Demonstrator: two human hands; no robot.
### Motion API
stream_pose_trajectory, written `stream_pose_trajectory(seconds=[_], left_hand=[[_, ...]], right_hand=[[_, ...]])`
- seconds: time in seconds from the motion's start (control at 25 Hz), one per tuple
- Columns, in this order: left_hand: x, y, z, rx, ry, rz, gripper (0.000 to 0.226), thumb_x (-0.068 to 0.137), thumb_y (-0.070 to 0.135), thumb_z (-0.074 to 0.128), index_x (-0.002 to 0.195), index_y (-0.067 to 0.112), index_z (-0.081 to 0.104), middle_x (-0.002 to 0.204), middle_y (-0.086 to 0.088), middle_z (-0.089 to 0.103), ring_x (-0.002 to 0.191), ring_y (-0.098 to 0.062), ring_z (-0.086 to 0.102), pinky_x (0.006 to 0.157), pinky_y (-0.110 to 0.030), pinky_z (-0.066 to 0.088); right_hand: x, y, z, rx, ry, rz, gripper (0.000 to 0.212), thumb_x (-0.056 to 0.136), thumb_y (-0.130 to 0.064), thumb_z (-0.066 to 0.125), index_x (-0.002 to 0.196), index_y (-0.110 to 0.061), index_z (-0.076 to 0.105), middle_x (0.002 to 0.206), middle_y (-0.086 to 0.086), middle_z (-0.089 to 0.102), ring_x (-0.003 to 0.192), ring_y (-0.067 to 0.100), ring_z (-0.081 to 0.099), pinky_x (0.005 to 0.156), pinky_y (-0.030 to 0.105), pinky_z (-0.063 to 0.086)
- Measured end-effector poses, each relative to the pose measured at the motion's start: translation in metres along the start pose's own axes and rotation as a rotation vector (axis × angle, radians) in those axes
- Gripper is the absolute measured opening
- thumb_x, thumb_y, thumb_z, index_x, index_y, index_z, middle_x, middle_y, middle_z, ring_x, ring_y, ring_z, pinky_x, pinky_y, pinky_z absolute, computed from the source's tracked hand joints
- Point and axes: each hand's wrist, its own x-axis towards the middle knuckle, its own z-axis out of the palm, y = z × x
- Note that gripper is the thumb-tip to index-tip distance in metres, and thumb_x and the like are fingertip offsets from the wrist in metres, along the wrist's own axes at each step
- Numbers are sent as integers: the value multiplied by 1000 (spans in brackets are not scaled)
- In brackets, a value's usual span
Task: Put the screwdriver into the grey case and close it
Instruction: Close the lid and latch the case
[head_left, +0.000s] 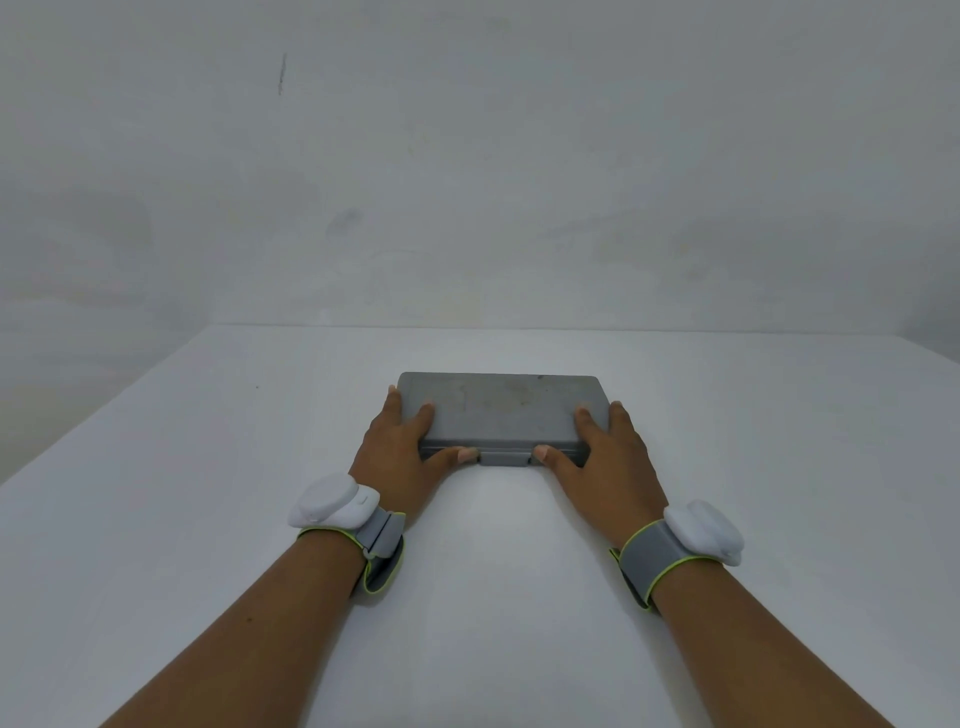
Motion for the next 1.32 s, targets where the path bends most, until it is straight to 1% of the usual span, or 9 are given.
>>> stream_pose_trajectory(seconds=[0.16,0.36,0.6,0.8,0.96,1.16,1.24,1.32], left_hand=[[31,-4,4,12,-10,-2,73,81,56,60,140,21,36,158,-14,8,143,-30,18,116,-37,23],[73,-8,6,8,-6,-17,71,76,55,66,135,23,45,157,-12,16,138,-31,31,111,-34,29],[118,-13,20,-29,47,-31,74,73,57,68,135,25,45,158,-8,17,140,-27,28,113,-35,27],[148,-17,27,-28,60,-26,72,74,56,67,135,25,45,157,-8,18,140,-27,28,113,-34,26],[162,-19,29,-31,77,-32,73,73,56,69,134,24,47,156,-7,22,138,-26,30,112,-32,26],[168,-23,34,-80,87,-30,72,75,54,68,136,24,44,158,-7,17,142,-23,23,115,-31,21],[166,-23,36,-82,119,-27,70,75,53,68,135,24,45,156,-9,21,141,-24,24,114,-31,22],[165,-22,36,-81,150,-27,69,75,52,69,134,23,48,152,-12,29,138,-27,29,111,-30,26]], right_hand=[[31,1,6,20,-10,-6,71,85,-57,51,143,-22,30,158,10,9,141,30,19,112,41,28],[69,1,16,68,13,1,70,84,-55,55,142,-21,34,157,10,12,141,29,20,113,41,27],[114,1,29,88,56,-3,68,84,-52,57,140,-19,38,155,12,17,139,32,24,111,42,29],[144,1,38,94,59,-1,68,84,-52,57,140,-20,38,155,12,17,140,32,23,113,42,27],[158,1,42,102,69,-10,68,83,-52,58,140,-20,38,155,12,17,140,32,23,113,43,26],[166,3,47,122,92,-25,68,83,-54,58,139,-21,39,155,12,18,140,31,23,112,42,27],[166,4,48,125,102,-26,67,82,-55,57,138,-23,40,154,12,19,140,31,23,112,43,28],[167,4,49,116,111,-23,66,82,-56,56,138,-24,40,154,12,19,140,31,23,111,43,29]])
